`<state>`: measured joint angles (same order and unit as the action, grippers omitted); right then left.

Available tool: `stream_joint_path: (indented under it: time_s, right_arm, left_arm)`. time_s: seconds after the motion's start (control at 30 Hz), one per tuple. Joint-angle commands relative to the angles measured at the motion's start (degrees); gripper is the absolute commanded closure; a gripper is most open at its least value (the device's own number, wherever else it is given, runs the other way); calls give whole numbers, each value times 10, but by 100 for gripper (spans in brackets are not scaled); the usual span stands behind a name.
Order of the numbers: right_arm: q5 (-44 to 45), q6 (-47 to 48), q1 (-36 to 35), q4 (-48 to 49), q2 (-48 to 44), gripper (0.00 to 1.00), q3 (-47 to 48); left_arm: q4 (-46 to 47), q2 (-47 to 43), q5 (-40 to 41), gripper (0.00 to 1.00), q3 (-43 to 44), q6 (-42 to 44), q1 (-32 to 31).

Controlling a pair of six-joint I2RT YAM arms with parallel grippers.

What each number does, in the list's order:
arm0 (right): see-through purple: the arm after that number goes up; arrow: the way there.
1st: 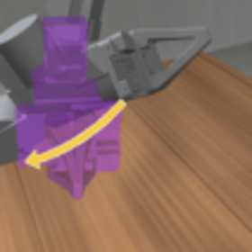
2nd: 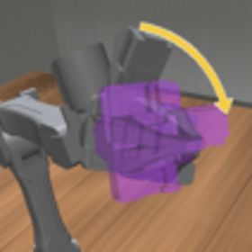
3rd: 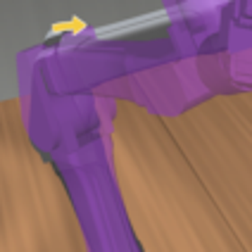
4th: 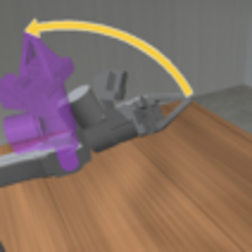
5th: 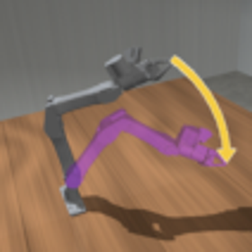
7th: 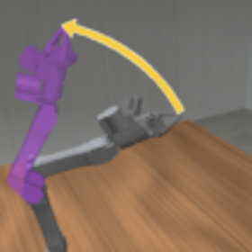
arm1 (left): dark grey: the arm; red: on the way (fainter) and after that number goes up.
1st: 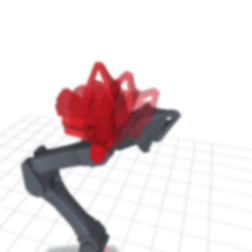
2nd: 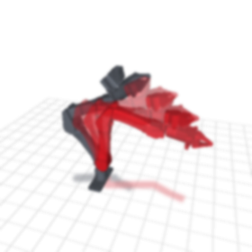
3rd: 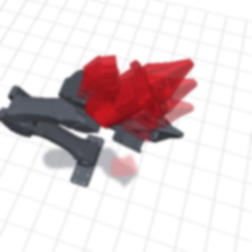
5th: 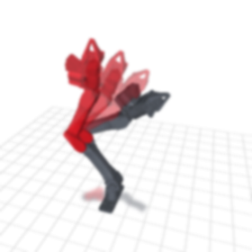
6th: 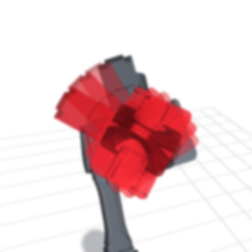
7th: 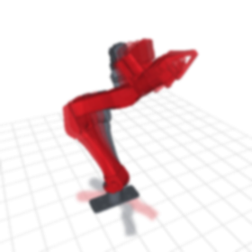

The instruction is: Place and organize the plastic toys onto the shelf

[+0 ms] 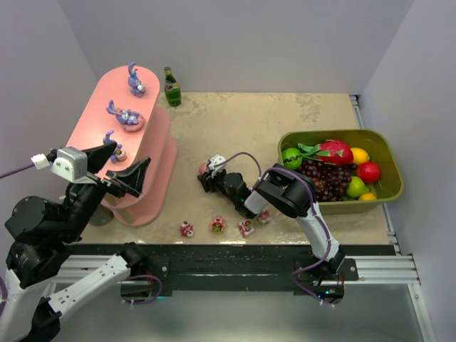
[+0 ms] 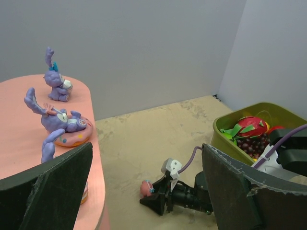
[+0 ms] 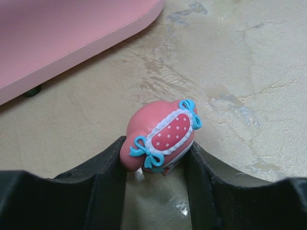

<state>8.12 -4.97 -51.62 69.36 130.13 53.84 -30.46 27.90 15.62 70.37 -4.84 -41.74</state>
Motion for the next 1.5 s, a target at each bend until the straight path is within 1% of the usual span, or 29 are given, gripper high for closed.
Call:
stream_joint_path:
  time_s: [0.0, 0.1, 0.33, 0.47, 0.57, 0.7, 0.9, 1.17, 1.37, 1.47]
  right_arm:
    - [-4, -31, -3, -157, 49, 70, -26]
    - [-1, -36, -3, -157, 43, 77, -30]
    - [16, -64, -12, -163, 13, 86, -50]
    - [28, -87, -26, -208, -37, 89, -50]
    - [40, -104, -38, -252, -65, 91, -45]
    - [54, -126, -51, -317, -127, 94, -38]
    - [39, -146, -54, -365, -188, 96, -28]
    - [20, -157, -60, -366, -246, 98, -23]
    - [31, -146, -73, -382, -295, 99, -6]
    - [37, -139, -77, -390, -303, 100, 16]
  left_arm:
    - [21, 7, -7, 0, -4, 10, 3]
    - [14, 6, -9, 0, -3, 5, 2]
    - [-31, -14, -1, 0, -1, -8, 3]
    - [-65, -33, 11, 0, -3, -13, 2]
    - [-77, -47, 17, 0, -9, -11, 3]
    - [-92, -55, 19, 1, -8, -17, 3]
    - [-67, -85, 26, 0, -49, -12, 3]
    - [-61, -86, 18, 1, -59, -15, 2]
    - [-68, -105, 25, 0, -66, -23, 2]
    - [-73, -114, 37, 1, -64, -25, 2]
